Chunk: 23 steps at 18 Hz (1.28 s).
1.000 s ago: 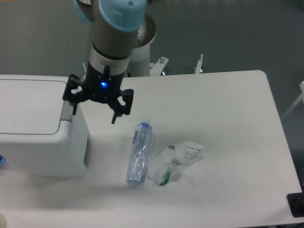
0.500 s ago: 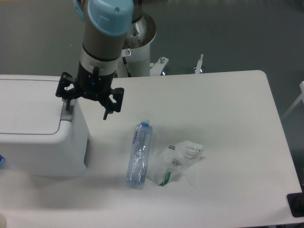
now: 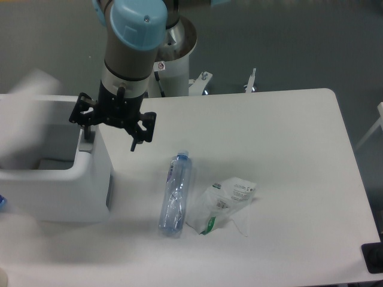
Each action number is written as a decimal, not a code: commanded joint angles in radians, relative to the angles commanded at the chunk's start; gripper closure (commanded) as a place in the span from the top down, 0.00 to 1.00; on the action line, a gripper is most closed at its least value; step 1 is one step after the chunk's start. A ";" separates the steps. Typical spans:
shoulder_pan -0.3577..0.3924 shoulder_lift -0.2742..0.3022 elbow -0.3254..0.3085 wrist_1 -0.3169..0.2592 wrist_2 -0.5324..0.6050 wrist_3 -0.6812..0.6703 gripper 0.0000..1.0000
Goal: Open the trash can
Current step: 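Lower the gripper onto the lid edge and push it open, then lift the gripper away from the open trash can back over the table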
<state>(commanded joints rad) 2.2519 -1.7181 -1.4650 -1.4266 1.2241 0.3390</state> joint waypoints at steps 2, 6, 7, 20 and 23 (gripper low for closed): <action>0.000 0.000 0.006 -0.002 0.000 0.000 1.00; 0.017 -0.005 0.038 0.020 0.002 0.009 1.00; 0.041 -0.006 0.038 0.044 0.002 0.009 1.00; 0.342 -0.123 -0.037 0.209 0.230 0.332 1.00; 0.399 -0.149 -0.058 0.224 0.284 0.464 1.00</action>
<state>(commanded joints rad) 2.6505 -1.8668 -1.5232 -1.2027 1.5076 0.8034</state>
